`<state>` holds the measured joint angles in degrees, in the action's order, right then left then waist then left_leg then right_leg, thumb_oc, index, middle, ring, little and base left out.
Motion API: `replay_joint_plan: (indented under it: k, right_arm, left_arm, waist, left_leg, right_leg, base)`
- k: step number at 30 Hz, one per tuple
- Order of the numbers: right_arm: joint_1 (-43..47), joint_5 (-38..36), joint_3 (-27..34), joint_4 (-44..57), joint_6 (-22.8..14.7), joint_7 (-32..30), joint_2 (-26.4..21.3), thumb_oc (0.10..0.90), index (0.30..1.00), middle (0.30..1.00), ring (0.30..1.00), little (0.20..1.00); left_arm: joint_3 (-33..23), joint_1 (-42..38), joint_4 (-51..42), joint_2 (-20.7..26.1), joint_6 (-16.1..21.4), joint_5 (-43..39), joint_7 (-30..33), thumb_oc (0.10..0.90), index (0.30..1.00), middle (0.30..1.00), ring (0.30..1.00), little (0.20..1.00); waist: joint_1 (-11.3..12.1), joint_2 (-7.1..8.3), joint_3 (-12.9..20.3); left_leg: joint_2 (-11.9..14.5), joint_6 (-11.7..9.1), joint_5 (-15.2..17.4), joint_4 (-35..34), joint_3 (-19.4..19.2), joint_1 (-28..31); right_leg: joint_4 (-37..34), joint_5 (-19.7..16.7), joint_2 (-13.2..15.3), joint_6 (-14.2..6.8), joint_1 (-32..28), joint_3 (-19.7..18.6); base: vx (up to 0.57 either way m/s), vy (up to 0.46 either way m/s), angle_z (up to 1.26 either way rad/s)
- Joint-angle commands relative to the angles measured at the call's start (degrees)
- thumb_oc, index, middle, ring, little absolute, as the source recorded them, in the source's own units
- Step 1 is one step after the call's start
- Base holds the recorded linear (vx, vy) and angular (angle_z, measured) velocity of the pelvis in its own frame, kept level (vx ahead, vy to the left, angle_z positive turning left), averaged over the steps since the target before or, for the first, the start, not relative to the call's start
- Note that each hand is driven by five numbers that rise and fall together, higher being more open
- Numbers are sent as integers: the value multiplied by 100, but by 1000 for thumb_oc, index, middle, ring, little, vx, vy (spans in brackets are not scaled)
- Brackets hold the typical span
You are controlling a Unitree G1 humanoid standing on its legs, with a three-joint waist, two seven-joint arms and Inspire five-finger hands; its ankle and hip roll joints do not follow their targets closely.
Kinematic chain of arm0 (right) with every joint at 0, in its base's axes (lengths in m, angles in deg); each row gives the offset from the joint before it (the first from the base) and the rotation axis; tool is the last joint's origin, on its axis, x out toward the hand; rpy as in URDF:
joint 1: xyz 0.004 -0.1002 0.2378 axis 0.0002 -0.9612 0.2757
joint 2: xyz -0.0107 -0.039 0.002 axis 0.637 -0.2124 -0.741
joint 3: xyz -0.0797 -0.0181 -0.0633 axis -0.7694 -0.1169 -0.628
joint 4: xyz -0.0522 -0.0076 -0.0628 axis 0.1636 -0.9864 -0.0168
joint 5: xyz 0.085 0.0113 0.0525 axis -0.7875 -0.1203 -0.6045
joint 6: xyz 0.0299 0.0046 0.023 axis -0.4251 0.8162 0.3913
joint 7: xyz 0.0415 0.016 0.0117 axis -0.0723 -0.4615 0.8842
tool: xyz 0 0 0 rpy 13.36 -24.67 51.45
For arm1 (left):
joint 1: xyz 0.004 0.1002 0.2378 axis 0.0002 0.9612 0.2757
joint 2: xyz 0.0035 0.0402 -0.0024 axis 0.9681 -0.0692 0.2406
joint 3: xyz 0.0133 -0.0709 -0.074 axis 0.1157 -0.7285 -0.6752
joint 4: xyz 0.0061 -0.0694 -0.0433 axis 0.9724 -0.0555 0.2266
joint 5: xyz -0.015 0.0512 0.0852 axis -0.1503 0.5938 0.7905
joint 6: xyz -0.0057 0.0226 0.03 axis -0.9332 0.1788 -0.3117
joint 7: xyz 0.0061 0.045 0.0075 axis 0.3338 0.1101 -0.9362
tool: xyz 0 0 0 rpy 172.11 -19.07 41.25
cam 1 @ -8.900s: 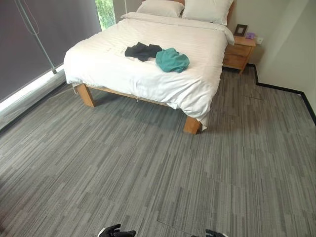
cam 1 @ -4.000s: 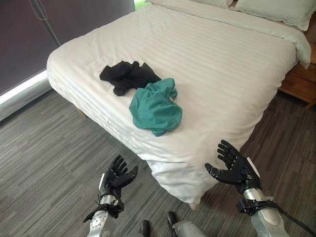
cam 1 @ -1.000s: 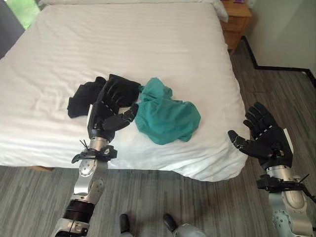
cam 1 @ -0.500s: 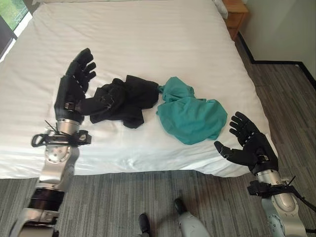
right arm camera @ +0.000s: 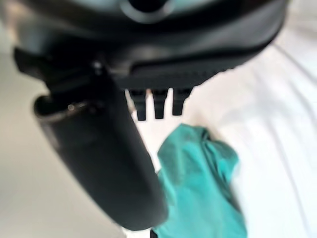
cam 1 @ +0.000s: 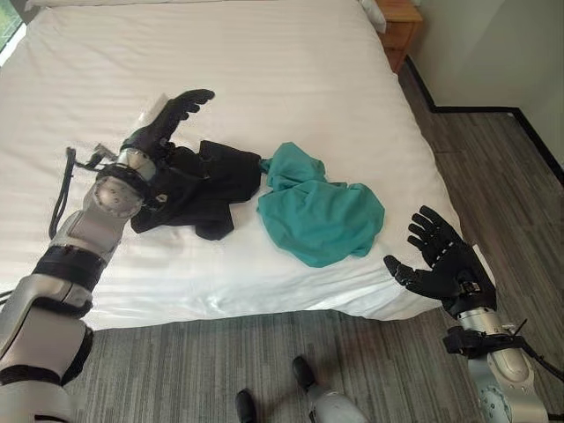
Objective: Pick up bed clothes into laundry basket.
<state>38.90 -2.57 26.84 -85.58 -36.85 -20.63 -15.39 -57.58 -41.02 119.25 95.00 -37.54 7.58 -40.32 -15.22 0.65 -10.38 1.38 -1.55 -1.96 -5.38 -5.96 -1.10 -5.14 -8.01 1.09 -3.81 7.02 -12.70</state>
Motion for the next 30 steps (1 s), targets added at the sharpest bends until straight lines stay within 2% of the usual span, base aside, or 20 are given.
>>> replay_joint_plan:
  k: [1,3,4,8,10,12,15,19,21,24,30]
  right_arm:
    - [204,-158,590,474,-449,40,-238,800,900,900,900,900]
    - [204,-158,590,474,-449,40,-237,800,900,900,900,900]
    - [192,-164,516,499,-485,-77,-229,800,900,900,900,900]
    - [71,-54,499,523,-495,-142,-161,800,900,900,900,900]
    - [73,-71,508,500,-495,-143,-168,800,900,900,900,900]
    - [81,-136,455,523,-478,-140,-131,800,900,900,900,900]
    - [78,-114,425,533,-475,-130,-127,800,900,900,900,900]
    - [278,-240,-36,367,-502,-121,-184,800,900,900,900,900]
    - [472,-368,-290,304,-484,-110,-291,800,900,900,900,900]
    - [522,-429,-507,392,-365,10,-354,800,900,900,900,900]
    - [501,-560,-443,497,-314,75,-473,800,900,900,900,900]
  left_arm:
    - [-294,-1089,256,71,120,308,306,800,900,900,900,900]
    - [-293,-1090,257,71,120,308,306,800,900,900,900,900]
    - [208,-1830,1317,-126,-270,1279,470,800,900,900,900,900]
    - [515,-2121,1550,67,-372,1968,612,800,900,900,900,900]
    - [529,-2093,1574,74,-357,1944,543,800,900,900,900,900]
    - [391,-1891,1819,190,-320,1418,175,800,900,900,900,900]
    - [410,-1830,1848,221,-263,1420,130,800,900,900,900,900]
    - [89,-1224,2199,-137,-81,1189,196,800,900,900,900,900]
    - [-67,-1023,2534,-255,-119,1074,222,800,900,900,900,900]
    - [-282,-715,3143,-502,-328,1381,137,800,900,900,900,900]
    - [-659,77,3903,-942,-585,2048,-65,800,900,900,900,900]
  waist:
    - [197,-117,306]
    - [198,-116,306]
    - [151,-89,215]
    - [173,-60,184]
    - [172,-59,179]
    - [174,-75,140]
    - [166,-79,127]
    - [32,-22,20]
    - [-80,20,-84]
    - [-254,153,-133]
    - [-503,369,-78]
  left_leg:
    - [36,-216,286,38,-254,361]
    - [36,-216,286,38,-254,362]
    - [46,-208,286,38,-283,318]
    - [49,-217,282,38,-347,283]
    - [56,-222,283,38,-361,283]
    - [55,-225,297,38,-387,298]
    - [58,-231,303,38,-400,304]
    - [89,-277,272,38,-496,247]
    - [122,-294,231,38,-546,135]
    - [195,-338,197,38,-710,-38]
    - [349,-414,285,38,-1011,8]
  right_leg:
    - [87,260,122,-683,-347,-104]
    - [87,260,122,-683,-348,-105]
    - [71,242,120,-716,-300,-117]
    - [61,217,118,-731,-251,-159]
    - [59,221,120,-733,-247,-165]
    - [49,234,126,-731,-243,-201]
    - [45,235,126,-727,-240,-214]
    - [66,212,89,-719,-134,-325]
    - [117,162,38,-711,51,-391]
    - [187,79,-46,-706,298,-521]
    - [144,60,-210,-696,378,-777]
  base:
    - [0,0,-4]
    - [0,0,0]
    - [0,0,0]
    - [16,-2,1]
    - [7,0,-8]
    - [0,0,0]
    - [8,3,-1]
    - [-10,2,-2]
    - [-67,17,-17]
    - [-33,-5,-25]
    - [53,-2,-26]
